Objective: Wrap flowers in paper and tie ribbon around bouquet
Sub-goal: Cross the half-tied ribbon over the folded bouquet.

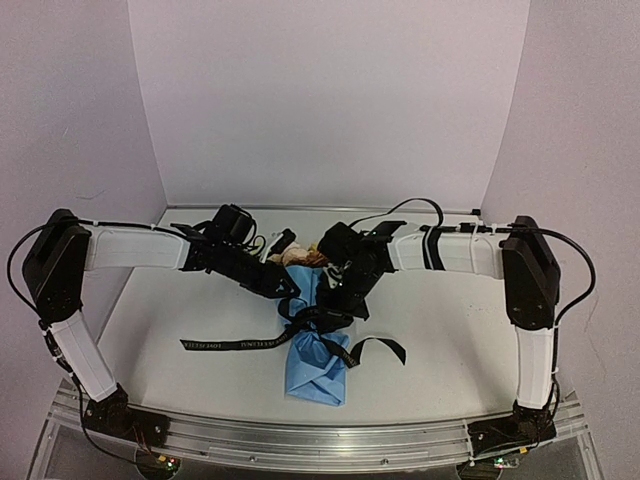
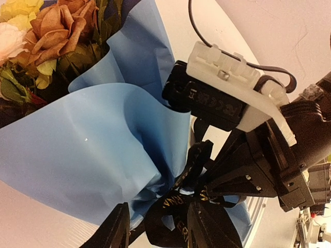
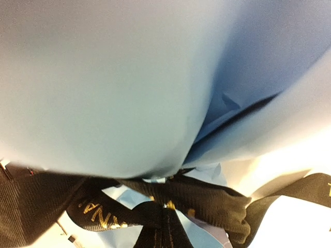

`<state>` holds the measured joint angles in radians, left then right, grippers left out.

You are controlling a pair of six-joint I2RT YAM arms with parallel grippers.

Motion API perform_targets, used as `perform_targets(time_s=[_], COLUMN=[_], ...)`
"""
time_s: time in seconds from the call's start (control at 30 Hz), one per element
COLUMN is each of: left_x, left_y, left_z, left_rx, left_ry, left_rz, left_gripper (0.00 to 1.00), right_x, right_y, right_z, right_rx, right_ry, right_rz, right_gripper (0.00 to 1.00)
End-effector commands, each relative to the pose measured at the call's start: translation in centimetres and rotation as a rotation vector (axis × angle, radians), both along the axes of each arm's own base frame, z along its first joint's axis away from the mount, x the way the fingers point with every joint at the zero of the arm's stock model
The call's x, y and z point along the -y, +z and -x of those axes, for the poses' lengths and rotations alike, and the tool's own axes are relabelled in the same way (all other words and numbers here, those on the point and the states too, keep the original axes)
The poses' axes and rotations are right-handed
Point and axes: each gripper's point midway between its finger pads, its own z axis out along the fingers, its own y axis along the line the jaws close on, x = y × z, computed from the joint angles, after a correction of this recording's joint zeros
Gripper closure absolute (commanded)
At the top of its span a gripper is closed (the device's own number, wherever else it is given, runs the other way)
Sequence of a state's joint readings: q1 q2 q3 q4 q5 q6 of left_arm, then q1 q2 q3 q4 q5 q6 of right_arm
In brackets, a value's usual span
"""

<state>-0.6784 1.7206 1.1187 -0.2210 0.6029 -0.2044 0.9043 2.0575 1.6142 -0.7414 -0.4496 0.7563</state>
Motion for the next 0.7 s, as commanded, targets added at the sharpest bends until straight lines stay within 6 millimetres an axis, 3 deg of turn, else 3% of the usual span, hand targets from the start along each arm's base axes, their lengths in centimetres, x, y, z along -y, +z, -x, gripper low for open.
perform_targets(time_s=[0.0, 0.23, 0.67], left_x=[1.2, 2.3, 2.8], left_y=[1.3, 1.9, 2.7], left_z=[0.1, 0.2, 3.4], left_rx=[0.052, 0.085, 0.046], left_ry=[-0.072, -0.09, -0.187], left_rz=[-0.001, 0.007, 0.052], left_gripper=[0.6, 0.63, 0.59], right_x=[0.2, 0.0, -0.2], right_y=[2.0, 1.6, 1.5], right_z=[-0.1, -0.3, -0.6], right_rx=[0.053, 0.055, 0.058], right_ry=[-0.006, -0.021, -0.023], right_rz=[-0.026, -0.033, -0.033], right_gripper=[1.0, 1.0, 1.0])
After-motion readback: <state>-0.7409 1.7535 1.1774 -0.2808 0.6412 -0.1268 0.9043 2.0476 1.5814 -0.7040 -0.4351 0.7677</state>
